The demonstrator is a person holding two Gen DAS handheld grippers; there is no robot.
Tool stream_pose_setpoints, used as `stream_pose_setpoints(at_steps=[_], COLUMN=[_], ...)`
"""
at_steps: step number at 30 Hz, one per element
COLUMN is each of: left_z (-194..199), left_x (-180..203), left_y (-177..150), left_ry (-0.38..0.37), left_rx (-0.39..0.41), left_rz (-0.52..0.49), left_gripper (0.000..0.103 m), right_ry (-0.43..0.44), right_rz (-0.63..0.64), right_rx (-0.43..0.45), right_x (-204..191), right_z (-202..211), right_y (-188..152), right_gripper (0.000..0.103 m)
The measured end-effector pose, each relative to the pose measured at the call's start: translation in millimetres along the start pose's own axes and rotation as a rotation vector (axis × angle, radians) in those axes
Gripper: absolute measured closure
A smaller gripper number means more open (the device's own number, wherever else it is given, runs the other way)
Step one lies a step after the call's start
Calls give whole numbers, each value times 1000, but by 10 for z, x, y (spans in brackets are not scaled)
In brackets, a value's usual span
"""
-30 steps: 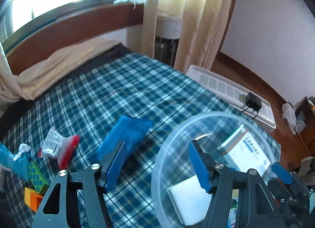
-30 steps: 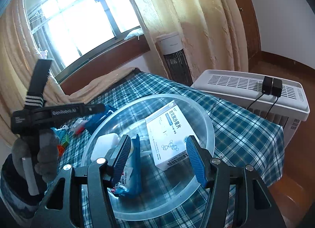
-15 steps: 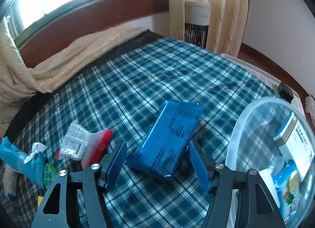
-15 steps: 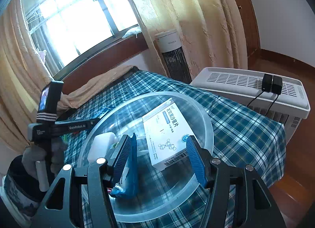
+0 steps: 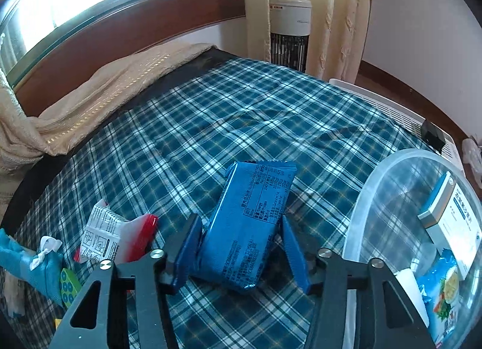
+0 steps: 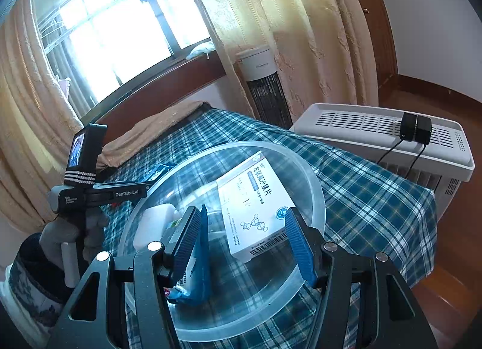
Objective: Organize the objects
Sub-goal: 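Grasp the blue wrapped packet on the bed with the left gripper and lift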
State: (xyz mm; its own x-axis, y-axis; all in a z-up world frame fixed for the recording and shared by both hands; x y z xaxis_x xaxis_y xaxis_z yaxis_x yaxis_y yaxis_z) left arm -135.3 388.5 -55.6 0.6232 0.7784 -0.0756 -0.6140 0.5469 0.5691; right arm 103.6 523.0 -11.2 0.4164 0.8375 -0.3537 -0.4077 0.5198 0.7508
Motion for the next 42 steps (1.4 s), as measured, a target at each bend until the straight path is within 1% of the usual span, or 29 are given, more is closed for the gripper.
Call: stream_pose_setpoints(at_steps=[10, 16, 20, 23, 28, 32, 37, 39, 42], left_z=[21, 62, 141, 273, 556, 745, 809, 807, 787], left_x=[38, -2, -33, -3, 144, 349, 707, 812, 985], left_y=[-5, -3, 23, 80, 207, 238, 201, 163, 98], left_ry=[-27, -18, -17, -23, -55, -99, -162, -178, -221], left_rx=[-1, 1, 12, 42, 104, 140, 139, 132, 110], left_rz=[-16, 0, 27, 27, 13, -28, -101, -127, -167], left_gripper=[56, 59, 60, 62, 63, 62, 62, 62, 62], right_ry=[0, 2, 2, 0, 1, 1, 2, 2, 2], right_rz=[0, 0, 0, -1, -2, -2, -3, -2, -2], right_rx=[0, 0, 0, 1, 1, 1, 0, 1, 1], right_x=[7, 13, 15, 24, 26, 29, 33, 33, 35], right_z=[-1, -1, -2, -3, -4, -5, -5, -4, -3], right_y=[5, 6, 5, 8, 10, 9, 12, 10, 11], right_gripper=[43, 43, 43, 43, 43, 43, 43, 43, 43])
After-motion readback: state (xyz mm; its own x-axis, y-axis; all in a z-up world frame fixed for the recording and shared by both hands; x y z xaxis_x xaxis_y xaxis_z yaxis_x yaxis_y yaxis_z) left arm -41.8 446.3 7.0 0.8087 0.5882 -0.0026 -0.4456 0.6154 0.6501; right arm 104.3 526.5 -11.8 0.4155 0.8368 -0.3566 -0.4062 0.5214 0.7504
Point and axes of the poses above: each gripper's, at about its wrist camera, not at the fingertips, and z roughly against the way its jaws point, x to its right, y to its top, the point moved 9 cm from there along -z, roughly the way its jaws point
